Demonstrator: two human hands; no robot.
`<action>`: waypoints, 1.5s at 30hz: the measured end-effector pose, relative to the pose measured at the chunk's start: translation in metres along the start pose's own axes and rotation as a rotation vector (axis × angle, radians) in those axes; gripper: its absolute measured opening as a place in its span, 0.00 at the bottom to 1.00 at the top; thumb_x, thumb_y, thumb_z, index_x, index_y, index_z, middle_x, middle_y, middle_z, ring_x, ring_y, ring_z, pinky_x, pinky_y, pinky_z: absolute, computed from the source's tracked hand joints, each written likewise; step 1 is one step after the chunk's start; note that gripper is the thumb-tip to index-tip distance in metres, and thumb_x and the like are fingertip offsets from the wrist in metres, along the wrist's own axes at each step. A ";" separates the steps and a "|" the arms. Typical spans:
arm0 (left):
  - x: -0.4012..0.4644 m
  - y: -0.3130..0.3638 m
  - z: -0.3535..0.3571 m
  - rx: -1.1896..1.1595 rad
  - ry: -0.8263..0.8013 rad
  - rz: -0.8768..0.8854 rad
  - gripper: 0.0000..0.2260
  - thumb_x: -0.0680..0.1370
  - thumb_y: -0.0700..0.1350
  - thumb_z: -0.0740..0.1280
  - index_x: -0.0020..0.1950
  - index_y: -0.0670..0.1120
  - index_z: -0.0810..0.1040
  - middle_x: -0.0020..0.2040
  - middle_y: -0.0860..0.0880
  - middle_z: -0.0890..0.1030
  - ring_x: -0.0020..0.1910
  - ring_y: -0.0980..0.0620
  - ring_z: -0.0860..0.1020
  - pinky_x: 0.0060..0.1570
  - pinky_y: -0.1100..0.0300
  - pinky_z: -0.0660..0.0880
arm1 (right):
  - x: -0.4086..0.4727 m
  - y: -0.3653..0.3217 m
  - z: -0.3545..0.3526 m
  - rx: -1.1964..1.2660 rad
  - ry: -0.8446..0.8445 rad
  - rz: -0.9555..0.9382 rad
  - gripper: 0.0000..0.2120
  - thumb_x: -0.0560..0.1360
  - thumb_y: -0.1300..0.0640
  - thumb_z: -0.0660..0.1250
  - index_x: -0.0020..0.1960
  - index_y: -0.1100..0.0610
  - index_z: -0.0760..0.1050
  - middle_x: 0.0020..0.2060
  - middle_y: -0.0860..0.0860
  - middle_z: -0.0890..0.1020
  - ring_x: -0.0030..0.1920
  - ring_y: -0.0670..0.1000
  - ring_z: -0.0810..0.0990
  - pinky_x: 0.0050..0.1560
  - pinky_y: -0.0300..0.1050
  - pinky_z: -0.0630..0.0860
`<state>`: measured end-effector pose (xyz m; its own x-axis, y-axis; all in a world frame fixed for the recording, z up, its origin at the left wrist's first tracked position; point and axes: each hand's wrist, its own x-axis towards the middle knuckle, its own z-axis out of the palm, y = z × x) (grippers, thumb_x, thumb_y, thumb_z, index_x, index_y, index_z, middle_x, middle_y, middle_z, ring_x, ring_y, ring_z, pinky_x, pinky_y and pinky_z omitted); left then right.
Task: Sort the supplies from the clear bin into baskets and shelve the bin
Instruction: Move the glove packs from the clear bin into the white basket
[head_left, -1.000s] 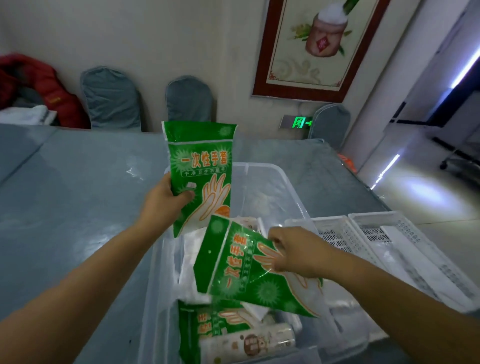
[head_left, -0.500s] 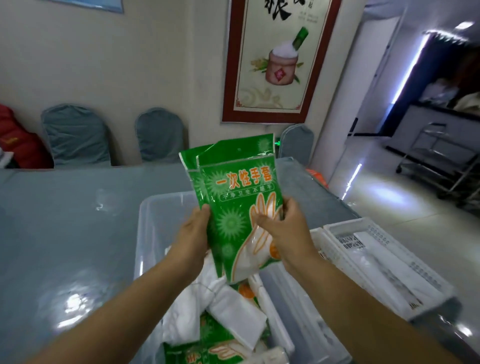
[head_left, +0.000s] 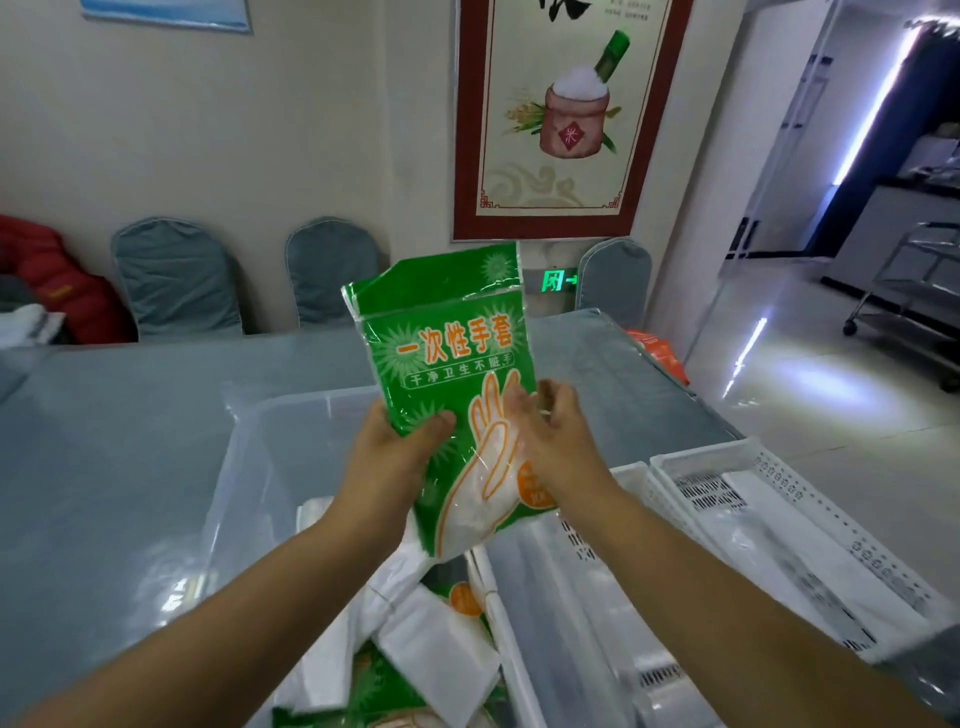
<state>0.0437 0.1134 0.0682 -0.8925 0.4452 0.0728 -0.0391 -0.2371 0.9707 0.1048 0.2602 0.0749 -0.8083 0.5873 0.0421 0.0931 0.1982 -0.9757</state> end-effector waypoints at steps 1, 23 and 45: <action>0.004 -0.003 0.010 0.004 0.002 -0.008 0.12 0.74 0.40 0.68 0.57 0.47 0.77 0.49 0.49 0.85 0.48 0.49 0.83 0.50 0.48 0.77 | 0.009 0.001 -0.009 0.025 -0.055 0.060 0.29 0.71 0.37 0.63 0.63 0.54 0.64 0.57 0.54 0.77 0.54 0.53 0.79 0.57 0.52 0.77; 0.073 -0.114 0.225 0.291 0.464 -0.277 0.16 0.75 0.42 0.67 0.56 0.46 0.63 0.42 0.52 0.70 0.38 0.57 0.72 0.31 0.64 0.67 | 0.180 0.166 -0.229 -0.980 -0.528 -0.467 0.21 0.68 0.35 0.66 0.30 0.48 0.62 0.28 0.44 0.70 0.31 0.48 0.70 0.27 0.42 0.56; 0.038 -0.259 0.245 1.365 0.352 -0.181 0.39 0.72 0.44 0.67 0.76 0.50 0.46 0.77 0.44 0.46 0.75 0.47 0.40 0.71 0.54 0.38 | 0.219 0.223 -0.174 -1.105 -0.973 -0.492 0.19 0.66 0.34 0.68 0.33 0.48 0.67 0.30 0.46 0.73 0.34 0.52 0.74 0.31 0.44 0.65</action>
<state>0.1301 0.4031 -0.1243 -0.9934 0.0965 0.0627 0.1141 0.8955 0.4303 0.0495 0.5696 -0.0959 -0.8987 -0.3384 -0.2788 -0.2719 0.9290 -0.2513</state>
